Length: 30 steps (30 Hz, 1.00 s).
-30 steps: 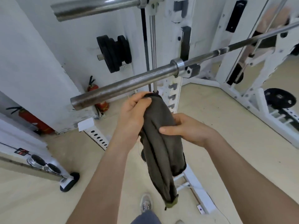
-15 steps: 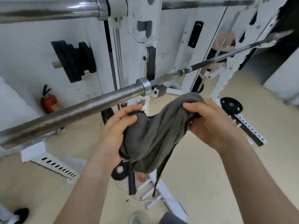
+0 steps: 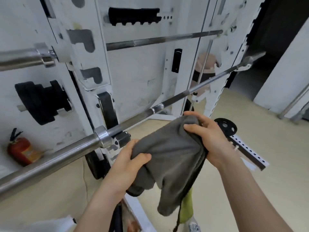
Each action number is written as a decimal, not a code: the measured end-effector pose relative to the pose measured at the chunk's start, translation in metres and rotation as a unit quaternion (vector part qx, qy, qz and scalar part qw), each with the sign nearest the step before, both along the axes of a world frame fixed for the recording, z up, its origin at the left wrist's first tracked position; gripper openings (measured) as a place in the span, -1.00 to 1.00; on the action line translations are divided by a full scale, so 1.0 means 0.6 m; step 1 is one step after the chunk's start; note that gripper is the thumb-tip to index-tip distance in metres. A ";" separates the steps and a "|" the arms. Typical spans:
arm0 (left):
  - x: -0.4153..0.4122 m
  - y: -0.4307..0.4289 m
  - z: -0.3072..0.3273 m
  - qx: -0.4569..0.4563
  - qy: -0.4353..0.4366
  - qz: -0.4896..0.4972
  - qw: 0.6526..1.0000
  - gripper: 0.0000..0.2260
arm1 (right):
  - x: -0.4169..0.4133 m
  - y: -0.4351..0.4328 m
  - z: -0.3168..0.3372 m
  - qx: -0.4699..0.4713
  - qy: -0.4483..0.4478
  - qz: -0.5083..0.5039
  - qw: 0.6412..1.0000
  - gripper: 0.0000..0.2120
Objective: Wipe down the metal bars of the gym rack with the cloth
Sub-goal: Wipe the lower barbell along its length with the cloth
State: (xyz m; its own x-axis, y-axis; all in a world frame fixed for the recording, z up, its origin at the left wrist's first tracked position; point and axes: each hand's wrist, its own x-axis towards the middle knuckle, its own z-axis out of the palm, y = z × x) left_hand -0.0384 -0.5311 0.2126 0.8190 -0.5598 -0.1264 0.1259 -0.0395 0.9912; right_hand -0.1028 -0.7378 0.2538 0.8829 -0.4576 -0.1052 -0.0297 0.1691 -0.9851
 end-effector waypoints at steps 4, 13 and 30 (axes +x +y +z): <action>0.017 -0.127 0.014 -0.076 0.033 0.073 0.994 -0.64 | 0.033 -0.152 -0.036 -0.100 0.021 0.000 0.995 -0.77; 0.030 -0.447 0.013 -0.039 0.022 0.144 0.989 -0.65 | 0.022 -0.475 -0.080 -0.316 0.160 0.443 0.823 -0.74; 0.185 -0.590 -0.074 0.353 -0.372 -0.018 0.858 -0.85 | 0.194 -0.595 -0.089 -0.169 0.024 0.050 0.984 -0.73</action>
